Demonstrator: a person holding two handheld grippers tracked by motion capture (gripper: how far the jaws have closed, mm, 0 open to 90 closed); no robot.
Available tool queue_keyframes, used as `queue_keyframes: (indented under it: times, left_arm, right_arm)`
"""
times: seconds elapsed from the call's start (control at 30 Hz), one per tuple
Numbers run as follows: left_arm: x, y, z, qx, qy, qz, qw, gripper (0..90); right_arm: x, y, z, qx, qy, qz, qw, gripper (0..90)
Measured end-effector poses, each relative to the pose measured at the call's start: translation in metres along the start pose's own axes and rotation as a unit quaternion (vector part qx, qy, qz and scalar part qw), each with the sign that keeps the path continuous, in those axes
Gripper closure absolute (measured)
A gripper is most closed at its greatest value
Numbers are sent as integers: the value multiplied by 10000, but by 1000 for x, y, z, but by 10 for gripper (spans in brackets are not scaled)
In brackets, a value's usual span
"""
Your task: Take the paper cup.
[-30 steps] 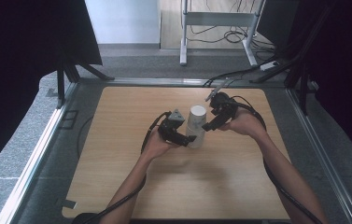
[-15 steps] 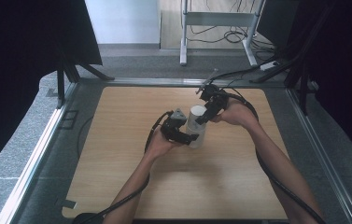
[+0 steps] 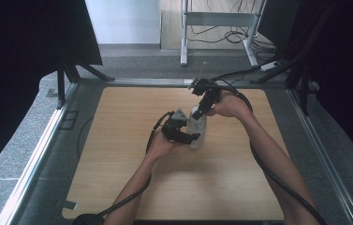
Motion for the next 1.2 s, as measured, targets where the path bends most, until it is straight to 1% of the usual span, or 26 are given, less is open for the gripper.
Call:
queue_keyframes:
  times: [0.07,0.17,0.2,0.37,0.53,0.57,0.73,0.8,0.87,0.93,1.0,1.07,1.1,1.17,1.2]
  left_arm:
    - [0,0,0,12,-8,17,10000,238]
    - [0,0,0,14,-21,35,10000,242]
    - [0,0,0,24,-21,32,10000,243]
    - [-1,1,0,39,-27,15,10000,244]
    - [-1,1,0,55,-33,43,10000,244]
    - [0,1,0,51,-32,45,10000,244]
    - [0,1,1,58,-34,47,10000,243]
    - [0,1,1,65,-39,43,10000,243]
    - [0,1,1,67,-44,42,10000,241]
    - [0,2,1,74,-56,45,9999,239]
    - [0,2,1,82,-86,44,9999,235]
    - [0,2,1,85,-98,43,9999,218]
    - [0,2,1,61,-111,37,9999,197]
    - [0,2,0,71,-120,53,9999,168]
    - [1,2,-2,49,-137,58,9999,150]
  right_arm:
    - [3,-1,0,51,-135,-30,9999,358]
    - [5,-1,-1,27,-206,-52,9998,362]
    - [6,-2,-1,31,-285,-19,9996,365]
    - [7,-2,-6,20,-335,-22,9994,369]
    - [6,-2,-13,10,-292,-47,9996,370]
    - [5,-2,-18,-1,-236,-57,9997,370]
    - [3,-3,-27,-33,-135,-62,9999,371]
    - [2,-3,-34,-106,-69,-67,9999,371]
    - [1,-3,-36,-104,-39,-73,9999,371]
    - [0,-4,-42,-150,40,-48,9999,372]
    - [0,-5,-46,-177,63,-50,9998,372]
    - [0,-6,-48,-186,68,-28,9998,372]
    - [-1,-8,-53,-224,88,-35,9997,372]
    - [-2,-9,-57,-258,109,-88,9996,372]
    - [-2,-10,-59,-279,113,-78,9995,372]
Point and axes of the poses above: each handheld gripper's, and its own axes: z roughly forward along the jaws, x roughly out of its top, y roughly to its right, the point moved 2 cm from there along z, roughly forward along the jaws, and after that the axes turned 10 degrees about -y, right-handed, at the moved point
